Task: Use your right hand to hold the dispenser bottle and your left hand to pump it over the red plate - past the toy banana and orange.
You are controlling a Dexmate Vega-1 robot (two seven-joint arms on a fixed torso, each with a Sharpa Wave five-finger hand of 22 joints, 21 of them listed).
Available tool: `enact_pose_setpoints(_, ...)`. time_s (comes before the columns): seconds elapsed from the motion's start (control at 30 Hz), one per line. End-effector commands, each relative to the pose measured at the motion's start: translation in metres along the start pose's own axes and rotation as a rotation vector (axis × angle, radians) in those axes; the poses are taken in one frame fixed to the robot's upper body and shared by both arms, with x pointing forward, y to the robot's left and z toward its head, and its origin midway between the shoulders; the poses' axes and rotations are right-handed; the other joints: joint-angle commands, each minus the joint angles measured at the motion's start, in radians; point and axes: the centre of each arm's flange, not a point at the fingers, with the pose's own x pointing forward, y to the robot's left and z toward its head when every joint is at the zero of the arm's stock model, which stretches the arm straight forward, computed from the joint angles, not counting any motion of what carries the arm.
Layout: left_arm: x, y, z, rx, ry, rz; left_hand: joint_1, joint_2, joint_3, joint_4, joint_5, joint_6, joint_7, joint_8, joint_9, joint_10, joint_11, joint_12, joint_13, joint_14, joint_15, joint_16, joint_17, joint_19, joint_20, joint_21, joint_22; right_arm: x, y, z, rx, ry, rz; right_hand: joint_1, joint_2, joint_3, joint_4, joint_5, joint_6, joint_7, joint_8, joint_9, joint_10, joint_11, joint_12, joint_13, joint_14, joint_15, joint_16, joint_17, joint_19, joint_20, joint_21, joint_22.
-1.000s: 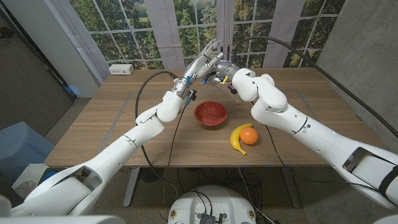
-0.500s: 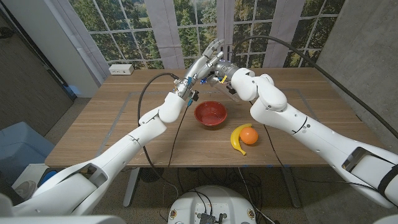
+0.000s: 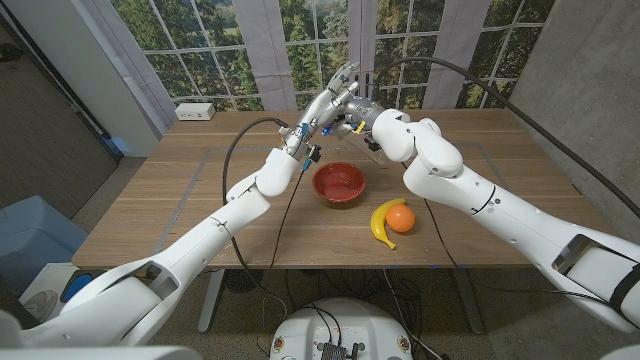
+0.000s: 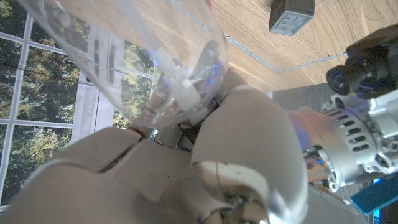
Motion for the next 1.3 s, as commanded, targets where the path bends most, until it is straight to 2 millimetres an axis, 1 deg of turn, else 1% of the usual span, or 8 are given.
enact_pose_setpoints(0.03, -0.002, -0.003, 0.003, 0.001, 0.011, -0.014, 0.004, 0.002, 0.002, -0.006, 0.002, 0.003, -0.003, -0.001, 0.003, -0.005, 0.002, 0.004, -0.001, -0.003, -0.026, 0.003, 0.001, 0.0, 0.002, 0.002, -0.001, -0.001, -0.002, -0.001, -0.001, -0.006, -0.018, 0.001, 0.005, -0.005, -0.001, 0.003, 0.009, -0.004, -0.004, 0.006, 0.007, -0.004, -0.004, 0.006, 0.01, -0.001, -0.004, 0.003, -0.004, -0.157, 0.007, 0.0)
enact_pose_setpoints(0.43, -0.002, 0.007, 0.009, 0.017, -0.003, 0.007, 0.004, 0.002, 0.002, -0.007, 0.002, 0.004, -0.001, -0.001, 0.003, -0.005, 0.003, 0.003, -0.001, -0.003, -0.025, 0.003, 0.001, 0.001, 0.002, 0.002, -0.001, -0.002, 0.001, -0.008, 0.009, 0.006, -0.014, 0.002, 0.005, -0.005, 0.0, 0.004, 0.011, -0.003, -0.007, 0.006, 0.007, -0.002, -0.008, 0.006, 0.011, -0.001, -0.008, 0.003, -0.008, -0.157, 0.012, -0.001)
enact_pose_setpoints(0.73, -0.005, 0.02, 0.017, 0.059, -0.014, 0.045, 0.005, 0.002, 0.002, -0.008, 0.002, 0.007, -0.001, -0.001, 0.003, -0.002, 0.002, 0.004, -0.001, -0.002, -0.025, 0.003, 0.001, 0.003, 0.002, 0.003, -0.001, -0.002, 0.002, -0.012, 0.013, 0.015, -0.006, 0.002, 0.004, -0.006, 0.001, 0.004, 0.011, -0.005, -0.009, 0.007, 0.007, -0.002, -0.009, 0.009, 0.012, -0.001, -0.01, 0.005, -0.011, -0.156, 0.014, -0.002)
enact_pose_setpoints(1.0, -0.013, 0.033, 0.017, 0.093, 0.002, 0.082, 0.005, 0.002, 0.002, -0.01, 0.002, 0.006, -0.002, -0.002, 0.003, -0.001, 0.002, 0.004, -0.001, 0.0, -0.023, 0.003, 0.001, 0.005, 0.003, 0.003, -0.001, -0.002, 0.004, -0.018, 0.029, 0.026, -0.005, 0.002, 0.005, -0.006, 0.001, 0.004, 0.012, -0.006, -0.01, 0.007, 0.008, -0.006, -0.011, 0.01, 0.013, 0.0, -0.012, 0.006, -0.014, -0.157, 0.016, -0.002)
enact_pose_setpoints(1.1, -0.015, 0.039, 0.017, 0.107, 0.01, 0.098, 0.005, 0.002, 0.001, -0.01, 0.002, 0.006, -0.002, -0.002, 0.003, 0.0, 0.003, 0.004, -0.001, 0.0, -0.023, 0.003, 0.001, 0.006, 0.002, 0.003, -0.001, -0.002, 0.005, -0.019, 0.031, 0.027, -0.006, 0.003, 0.005, -0.006, 0.001, 0.004, 0.013, -0.005, -0.011, 0.007, 0.01, -0.003, -0.012, 0.01, 0.012, 0.0, -0.014, 0.005, -0.015, -0.157, 0.017, -0.002)
enact_pose_setpoints(1.17, -0.016, 0.041, 0.018, 0.147, 0.012, 0.109, 0.005, 0.002, 0.001, -0.01, 0.002, 0.007, -0.002, -0.002, 0.003, 0.0, 0.002, 0.003, -0.001, 0.001, -0.023, 0.004, 0.001, 0.006, 0.003, 0.003, -0.001, -0.002, 0.006, -0.02, 0.032, 0.028, -0.006, 0.003, 0.005, -0.006, 0.002, 0.004, 0.011, -0.006, -0.012, 0.007, 0.009, -0.005, -0.013, 0.009, 0.013, 0.0, -0.014, 0.006, -0.016, -0.157, 0.018, -0.002)
enact_pose_setpoints(1.23, -0.016, 0.041, 0.017, 0.128, 0.016, 0.104, 0.005, 0.002, 0.001, -0.011, 0.002, 0.007, -0.002, -0.002, 0.003, 0.0, 0.002, 0.003, -0.001, 0.001, -0.023, 0.004, 0.001, 0.007, 0.003, 0.003, -0.001, -0.001, 0.005, -0.021, 0.036, 0.028, -0.003, 0.003, 0.005, -0.007, 0.002, 0.004, 0.012, -0.005, -0.012, 0.007, 0.01, -0.006, -0.013, 0.01, 0.013, -0.001, -0.014, 0.006, -0.016, -0.157, 0.019, -0.002)
enact_pose_setpoints(1.3, -0.018, 0.042, 0.017, 0.152, 0.024, 0.106, 0.005, 0.002, 0.001, -0.011, 0.002, 0.007, -0.002, -0.002, 0.003, 0.001, 0.001, 0.004, -0.001, 0.002, -0.023, 0.004, 0.001, 0.007, 0.003, 0.003, -0.001, -0.002, 0.005, -0.022, 0.04, 0.03, -0.011, 0.003, 0.005, -0.006, 0.002, 0.005, 0.013, -0.005, -0.013, 0.007, 0.01, -0.005, -0.013, 0.01, 0.013, 0.0, -0.014, 0.007, -0.017, -0.157, 0.019, -0.002)
